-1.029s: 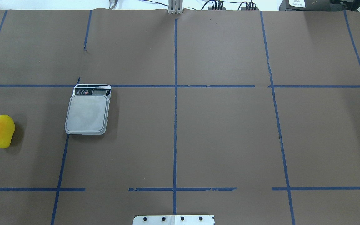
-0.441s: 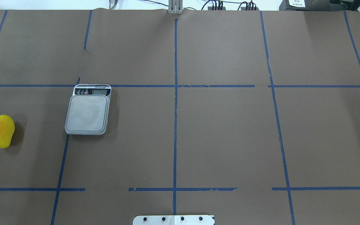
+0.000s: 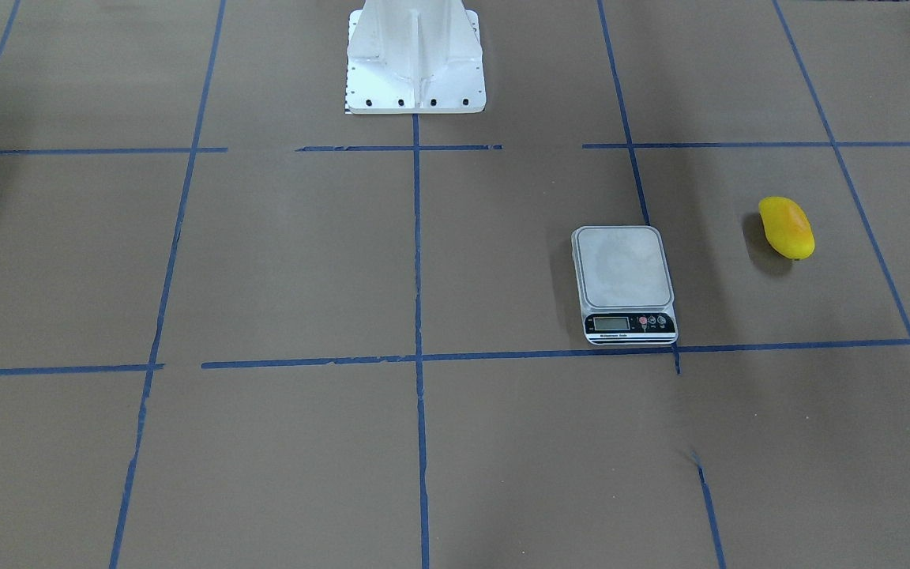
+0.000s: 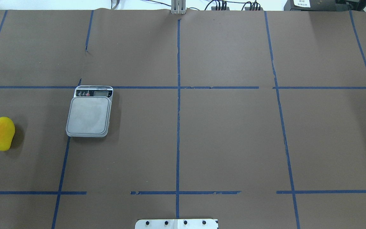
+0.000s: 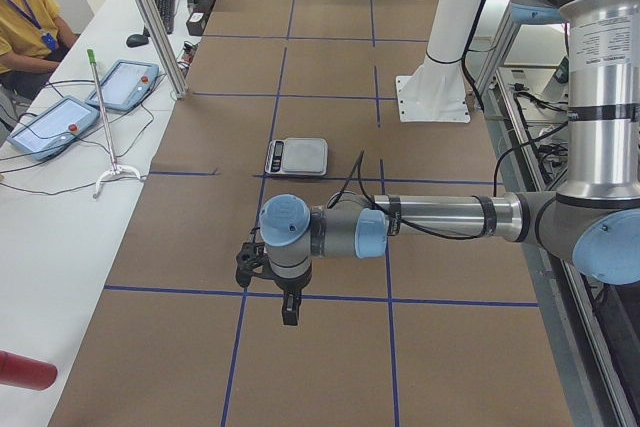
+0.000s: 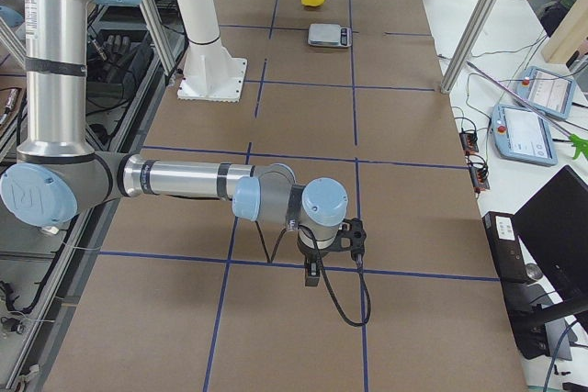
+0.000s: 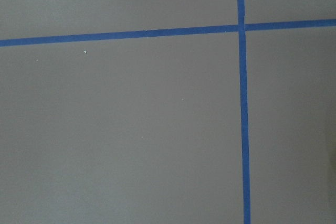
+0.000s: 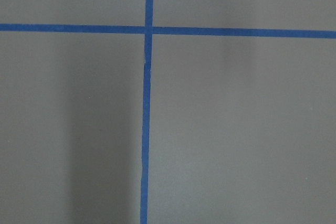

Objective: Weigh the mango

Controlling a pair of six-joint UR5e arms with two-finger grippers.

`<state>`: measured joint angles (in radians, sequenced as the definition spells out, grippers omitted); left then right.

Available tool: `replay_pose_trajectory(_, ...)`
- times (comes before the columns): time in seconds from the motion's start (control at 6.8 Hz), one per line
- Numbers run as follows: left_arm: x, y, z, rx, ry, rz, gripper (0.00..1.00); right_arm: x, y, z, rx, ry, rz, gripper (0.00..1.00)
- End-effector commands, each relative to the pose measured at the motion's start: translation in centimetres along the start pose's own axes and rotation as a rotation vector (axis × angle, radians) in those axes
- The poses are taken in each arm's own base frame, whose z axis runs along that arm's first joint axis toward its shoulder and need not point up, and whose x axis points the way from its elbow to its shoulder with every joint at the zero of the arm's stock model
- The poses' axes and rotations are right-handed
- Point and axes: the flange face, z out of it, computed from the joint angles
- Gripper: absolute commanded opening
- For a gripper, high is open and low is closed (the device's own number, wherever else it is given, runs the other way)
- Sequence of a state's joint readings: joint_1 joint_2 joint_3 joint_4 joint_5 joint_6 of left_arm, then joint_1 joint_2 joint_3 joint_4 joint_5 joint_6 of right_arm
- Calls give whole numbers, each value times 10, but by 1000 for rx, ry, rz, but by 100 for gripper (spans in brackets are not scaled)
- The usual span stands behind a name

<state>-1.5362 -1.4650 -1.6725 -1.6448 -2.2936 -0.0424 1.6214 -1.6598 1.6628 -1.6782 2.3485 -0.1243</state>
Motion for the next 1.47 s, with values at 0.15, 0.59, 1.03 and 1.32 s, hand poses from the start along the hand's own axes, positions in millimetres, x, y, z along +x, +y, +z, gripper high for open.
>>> replay_pose_trajectory(0.15, 135, -12, 54, 16, 157, -41, 100, 0, 0, 0, 0, 0, 0, 100)
replay_pose_trajectory(0.59, 192, 3, 92, 2, 229, -60, 100, 0, 0, 0, 0, 0, 0, 100)
replay_pose_trajectory(1.03, 193, 10, 135, -78, 204, -54, 100, 0, 0, 0, 0, 0, 0, 100)
replay_pose_trajectory(1.32, 208, 13, 158, -122, 198, -30, 100, 0, 0, 0, 0, 0, 0, 100)
